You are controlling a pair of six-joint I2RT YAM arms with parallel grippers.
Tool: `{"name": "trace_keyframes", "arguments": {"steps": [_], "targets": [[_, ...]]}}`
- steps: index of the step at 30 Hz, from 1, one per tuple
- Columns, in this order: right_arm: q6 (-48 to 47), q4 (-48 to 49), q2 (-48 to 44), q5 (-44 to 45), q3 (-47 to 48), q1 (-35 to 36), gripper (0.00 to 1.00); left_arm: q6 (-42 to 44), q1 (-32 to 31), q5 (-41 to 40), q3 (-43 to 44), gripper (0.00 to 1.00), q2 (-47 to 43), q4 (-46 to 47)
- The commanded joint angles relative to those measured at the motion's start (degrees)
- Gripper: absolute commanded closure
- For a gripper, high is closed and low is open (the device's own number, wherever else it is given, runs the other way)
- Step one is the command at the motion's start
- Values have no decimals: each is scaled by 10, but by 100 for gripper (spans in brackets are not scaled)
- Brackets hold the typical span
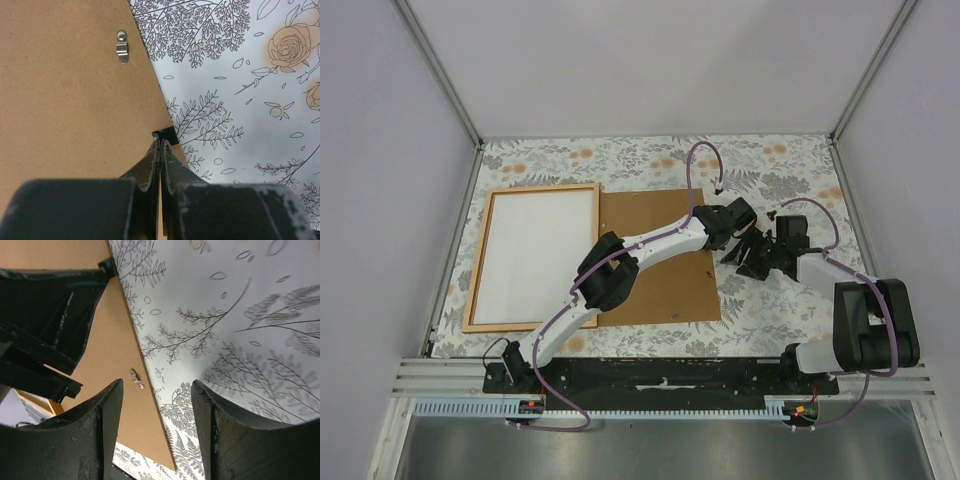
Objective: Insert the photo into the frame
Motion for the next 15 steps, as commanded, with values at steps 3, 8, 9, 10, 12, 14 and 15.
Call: {"name": "trace_keyframes", "arguments": {"steps": [3, 8, 9, 10, 12, 14, 15], "targets": [[-12, 64, 53, -64, 10, 33, 36, 6, 9, -7, -10, 98, 2, -31], [-5, 85, 80, -66, 14, 50, 36, 13, 10, -6, -16, 98, -14, -31], [-5, 86, 82, -66, 15, 51, 36, 14, 10, -4, -16, 98, -14, -32], [-5, 87, 85, -67, 16, 51, 36, 14, 10, -3, -17, 98, -15, -32], [-5, 88, 85, -65, 15, 53, 36, 14, 10, -1, -18, 98, -17, -32], [-5, 87, 87, -65, 18, 54, 36, 13, 10, 0, -21, 98, -20, -32], [-6, 86, 88, -64, 19, 53, 36, 13, 10, -1, -22, 98, -22, -32]]}}
